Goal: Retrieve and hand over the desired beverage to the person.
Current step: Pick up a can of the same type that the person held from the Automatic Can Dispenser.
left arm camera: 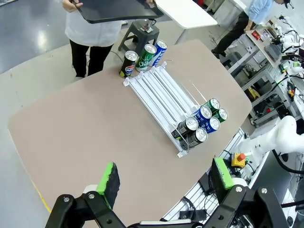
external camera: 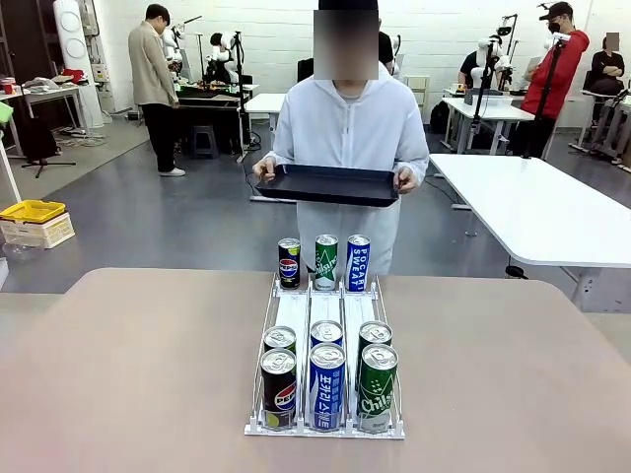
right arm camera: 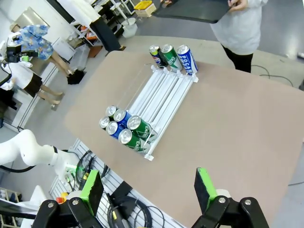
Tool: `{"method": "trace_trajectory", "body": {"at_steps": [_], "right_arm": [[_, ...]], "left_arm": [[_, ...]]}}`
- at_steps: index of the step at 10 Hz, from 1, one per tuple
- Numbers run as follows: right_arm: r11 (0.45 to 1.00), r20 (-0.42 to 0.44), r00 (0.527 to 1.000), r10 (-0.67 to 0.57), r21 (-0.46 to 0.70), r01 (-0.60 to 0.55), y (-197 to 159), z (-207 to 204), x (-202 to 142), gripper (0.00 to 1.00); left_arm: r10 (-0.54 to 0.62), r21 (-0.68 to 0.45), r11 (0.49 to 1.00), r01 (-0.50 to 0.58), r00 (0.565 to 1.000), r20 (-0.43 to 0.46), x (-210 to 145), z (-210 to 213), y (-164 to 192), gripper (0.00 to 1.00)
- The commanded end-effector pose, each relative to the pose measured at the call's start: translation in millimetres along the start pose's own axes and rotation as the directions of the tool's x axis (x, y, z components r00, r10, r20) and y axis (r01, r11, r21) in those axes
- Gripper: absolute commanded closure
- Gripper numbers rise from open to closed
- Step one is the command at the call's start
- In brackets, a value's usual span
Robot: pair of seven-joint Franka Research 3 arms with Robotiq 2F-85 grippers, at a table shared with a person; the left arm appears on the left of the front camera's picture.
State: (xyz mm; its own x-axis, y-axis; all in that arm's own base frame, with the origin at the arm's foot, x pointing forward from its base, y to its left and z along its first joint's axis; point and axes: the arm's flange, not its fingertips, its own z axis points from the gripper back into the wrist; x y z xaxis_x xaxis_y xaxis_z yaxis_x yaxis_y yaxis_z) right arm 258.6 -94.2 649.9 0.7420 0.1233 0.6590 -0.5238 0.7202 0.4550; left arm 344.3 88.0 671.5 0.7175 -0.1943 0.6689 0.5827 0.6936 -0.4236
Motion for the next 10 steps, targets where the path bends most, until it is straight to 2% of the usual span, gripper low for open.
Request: {"method": "trace_trajectory", "body": {"at_steps": [1,10], "right_arm": [[1.000,0.001,1.000,0.009,0.015,-0.009,0.0,-0.7,1.6,0.00],[1.000,0.001,1.000,0.009,0.015,-0.009,0.0,-0.7,1.6,0.00]], "left_arm": [[-0.013,-0.018,1.000,0.013,1.000,0.011,1.1,0.8,-0.1,0.00],[-0.013,-0.018,1.000,0.013,1.000,0.011,1.1,0.8,-0.1,0.00]]}}
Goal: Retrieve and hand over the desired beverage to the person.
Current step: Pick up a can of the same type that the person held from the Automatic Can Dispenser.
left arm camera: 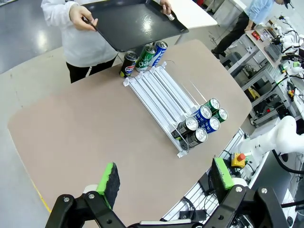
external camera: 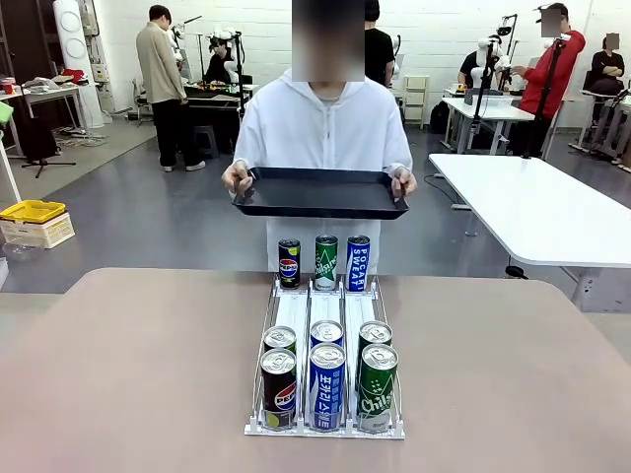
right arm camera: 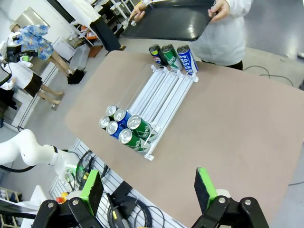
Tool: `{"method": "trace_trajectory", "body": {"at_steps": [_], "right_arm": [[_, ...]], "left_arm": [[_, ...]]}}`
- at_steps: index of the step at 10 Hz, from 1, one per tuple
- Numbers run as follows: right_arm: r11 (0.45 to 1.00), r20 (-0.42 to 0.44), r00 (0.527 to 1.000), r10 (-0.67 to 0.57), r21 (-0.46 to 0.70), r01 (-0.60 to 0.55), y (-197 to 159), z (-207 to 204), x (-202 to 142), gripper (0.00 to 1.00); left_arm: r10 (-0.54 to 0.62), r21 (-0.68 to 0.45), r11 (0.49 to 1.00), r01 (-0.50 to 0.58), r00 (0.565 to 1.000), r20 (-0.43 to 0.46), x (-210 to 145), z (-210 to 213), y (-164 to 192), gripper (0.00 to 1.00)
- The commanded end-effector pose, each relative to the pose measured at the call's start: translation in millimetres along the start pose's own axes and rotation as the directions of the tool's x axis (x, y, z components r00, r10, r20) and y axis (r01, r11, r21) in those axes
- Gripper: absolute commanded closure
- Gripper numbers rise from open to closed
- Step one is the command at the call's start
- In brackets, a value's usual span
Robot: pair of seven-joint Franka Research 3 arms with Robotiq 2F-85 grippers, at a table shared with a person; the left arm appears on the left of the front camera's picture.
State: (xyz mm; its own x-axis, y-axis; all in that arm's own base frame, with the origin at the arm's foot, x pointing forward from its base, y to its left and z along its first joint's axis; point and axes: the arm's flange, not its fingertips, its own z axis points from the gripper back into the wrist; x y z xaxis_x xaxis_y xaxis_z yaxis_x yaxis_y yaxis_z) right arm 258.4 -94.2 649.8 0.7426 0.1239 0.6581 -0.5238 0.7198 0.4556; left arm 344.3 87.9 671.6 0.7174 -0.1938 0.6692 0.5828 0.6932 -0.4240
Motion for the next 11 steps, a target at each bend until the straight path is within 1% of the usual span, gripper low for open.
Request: {"method": "trace_trajectory", "body": {"at_steps": [1,11], "right_arm": [[1.000,0.003,1.000,0.009,0.015,-0.009,-0.1,-0.8,1.7,0.00],[1.000,0.003,1.000,0.009,0.015,-0.009,-0.1,-0.8,1.7,0.00]], "left_arm": [[-0.013,-0.018,1.000,0.013,1.000,0.011,1.0,0.8,0.0,0.00],[-0.013,-0.018,1.000,0.013,1.000,0.011,1.0,0.8,0.0,0.00]]}}
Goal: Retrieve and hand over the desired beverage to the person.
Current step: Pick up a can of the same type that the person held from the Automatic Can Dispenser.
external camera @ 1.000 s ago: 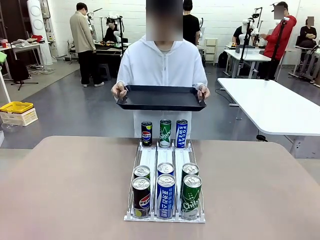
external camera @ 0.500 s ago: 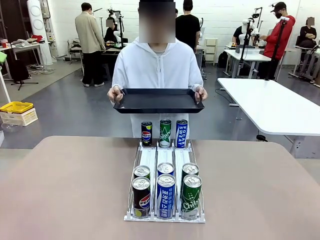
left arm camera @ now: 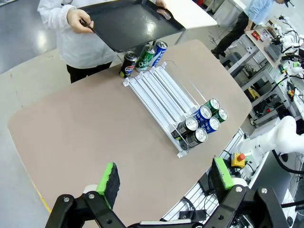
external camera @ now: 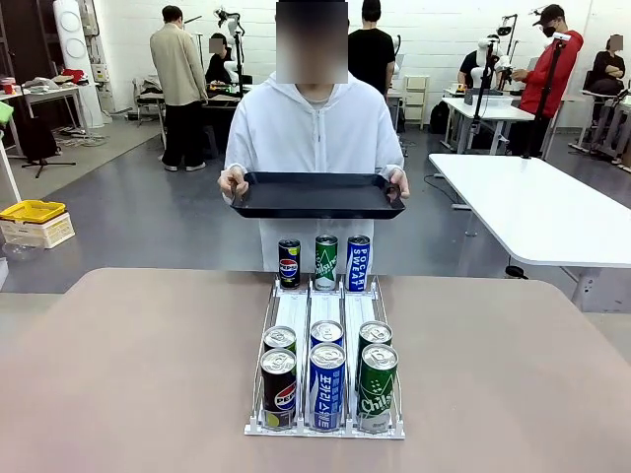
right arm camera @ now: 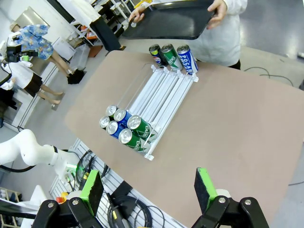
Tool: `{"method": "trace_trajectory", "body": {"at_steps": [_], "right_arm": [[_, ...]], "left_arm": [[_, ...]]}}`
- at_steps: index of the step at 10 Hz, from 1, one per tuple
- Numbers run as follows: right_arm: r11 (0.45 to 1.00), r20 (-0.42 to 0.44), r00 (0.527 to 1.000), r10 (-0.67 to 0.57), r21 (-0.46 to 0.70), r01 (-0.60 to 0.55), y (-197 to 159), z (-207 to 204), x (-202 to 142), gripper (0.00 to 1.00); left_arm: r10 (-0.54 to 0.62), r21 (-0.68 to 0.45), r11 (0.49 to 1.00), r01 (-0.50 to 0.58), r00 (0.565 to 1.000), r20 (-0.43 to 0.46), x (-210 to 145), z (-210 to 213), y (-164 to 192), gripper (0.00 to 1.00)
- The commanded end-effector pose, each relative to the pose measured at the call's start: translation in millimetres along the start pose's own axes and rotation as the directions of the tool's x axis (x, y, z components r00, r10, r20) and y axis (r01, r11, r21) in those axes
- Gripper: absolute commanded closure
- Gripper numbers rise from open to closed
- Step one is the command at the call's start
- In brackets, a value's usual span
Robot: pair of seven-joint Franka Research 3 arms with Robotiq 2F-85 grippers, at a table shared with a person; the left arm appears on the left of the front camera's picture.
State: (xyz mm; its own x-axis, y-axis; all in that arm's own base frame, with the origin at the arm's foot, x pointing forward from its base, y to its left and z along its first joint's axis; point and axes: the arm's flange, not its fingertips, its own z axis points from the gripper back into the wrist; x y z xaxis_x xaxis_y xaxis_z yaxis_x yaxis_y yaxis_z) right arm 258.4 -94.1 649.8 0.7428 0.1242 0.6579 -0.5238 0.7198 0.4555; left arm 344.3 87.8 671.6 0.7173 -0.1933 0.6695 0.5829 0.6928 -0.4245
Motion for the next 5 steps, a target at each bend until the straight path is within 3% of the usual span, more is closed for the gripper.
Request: {"method": "trace_trajectory", "body": {"at_steps": [1,5], "right_arm": [[1.000,0.003,1.000,0.009,0.015,-0.009,-0.1,-0.8,1.8,0.00],[1.000,0.003,1.000,0.009,0.015,-0.009,-0.1,-0.8,1.8,0.00]], "left_arm": [[-0.013,-0.017,1.000,0.013,1.000,0.010,1.0,0.8,0.0,0.00],[-0.013,-0.017,1.000,0.013,1.000,0.010,1.0,0.8,0.0,0.00]]}}
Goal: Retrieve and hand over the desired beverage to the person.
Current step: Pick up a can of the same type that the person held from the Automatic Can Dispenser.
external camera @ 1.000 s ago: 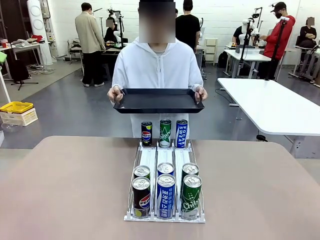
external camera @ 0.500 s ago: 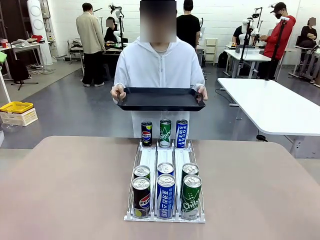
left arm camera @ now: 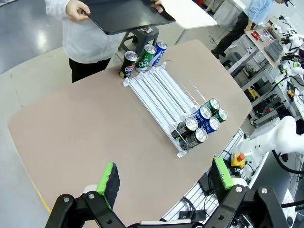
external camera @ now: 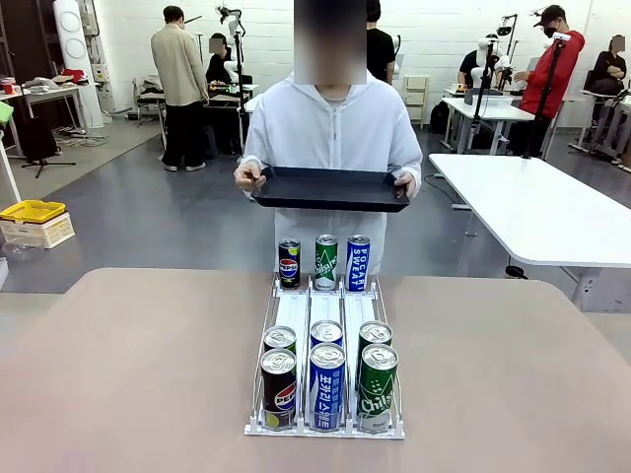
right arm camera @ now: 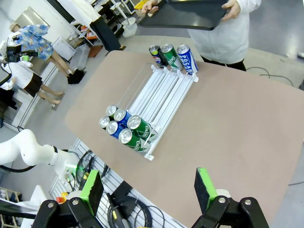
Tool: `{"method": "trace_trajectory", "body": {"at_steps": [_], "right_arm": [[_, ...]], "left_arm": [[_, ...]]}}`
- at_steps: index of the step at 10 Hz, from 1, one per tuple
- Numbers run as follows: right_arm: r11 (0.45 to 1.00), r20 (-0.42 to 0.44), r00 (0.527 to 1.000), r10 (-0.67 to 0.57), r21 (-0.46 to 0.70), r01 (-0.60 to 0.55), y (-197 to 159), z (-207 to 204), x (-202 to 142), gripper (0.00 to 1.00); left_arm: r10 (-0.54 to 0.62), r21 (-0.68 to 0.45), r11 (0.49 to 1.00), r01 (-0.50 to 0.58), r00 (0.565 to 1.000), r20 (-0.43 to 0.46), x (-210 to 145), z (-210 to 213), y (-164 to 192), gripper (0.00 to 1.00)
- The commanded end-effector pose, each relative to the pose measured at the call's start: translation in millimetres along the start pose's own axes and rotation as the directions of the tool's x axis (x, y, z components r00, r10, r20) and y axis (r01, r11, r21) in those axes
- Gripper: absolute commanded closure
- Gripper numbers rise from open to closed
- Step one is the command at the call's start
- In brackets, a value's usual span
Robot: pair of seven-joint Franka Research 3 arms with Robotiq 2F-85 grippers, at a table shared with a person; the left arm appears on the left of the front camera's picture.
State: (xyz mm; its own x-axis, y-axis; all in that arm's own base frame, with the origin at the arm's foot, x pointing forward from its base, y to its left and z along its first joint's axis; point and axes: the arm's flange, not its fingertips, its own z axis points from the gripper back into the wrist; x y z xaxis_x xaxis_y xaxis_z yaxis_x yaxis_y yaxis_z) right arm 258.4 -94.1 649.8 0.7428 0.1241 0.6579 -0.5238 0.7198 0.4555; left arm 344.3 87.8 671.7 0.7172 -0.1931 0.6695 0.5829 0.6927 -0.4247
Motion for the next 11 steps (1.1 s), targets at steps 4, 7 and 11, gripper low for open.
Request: {"method": "trace_trajectory", "body": {"at_steps": [4,7,11], "right_arm": [[1.000,0.003,1.000,0.009,0.015,-0.009,-0.1,-0.8,1.8,0.00],[1.000,0.003,1.000,0.009,0.015,-0.009,-0.1,-0.8,1.8,0.00],[1.000,0.003,1.000,0.009,0.015,-0.009,-0.1,-0.8,1.8,0.00]], "left_arm": [[-0.013,-0.017,1.000,0.013,1.000,0.010,1.0,0.8,0.0,0.00],[-0.013,-0.017,1.000,0.013,1.000,0.010,1.0,0.8,0.0,0.00],[-0.013,-0.017,1.000,0.013,1.000,0.010,1.0,0.8,0.0,0.00]]}}
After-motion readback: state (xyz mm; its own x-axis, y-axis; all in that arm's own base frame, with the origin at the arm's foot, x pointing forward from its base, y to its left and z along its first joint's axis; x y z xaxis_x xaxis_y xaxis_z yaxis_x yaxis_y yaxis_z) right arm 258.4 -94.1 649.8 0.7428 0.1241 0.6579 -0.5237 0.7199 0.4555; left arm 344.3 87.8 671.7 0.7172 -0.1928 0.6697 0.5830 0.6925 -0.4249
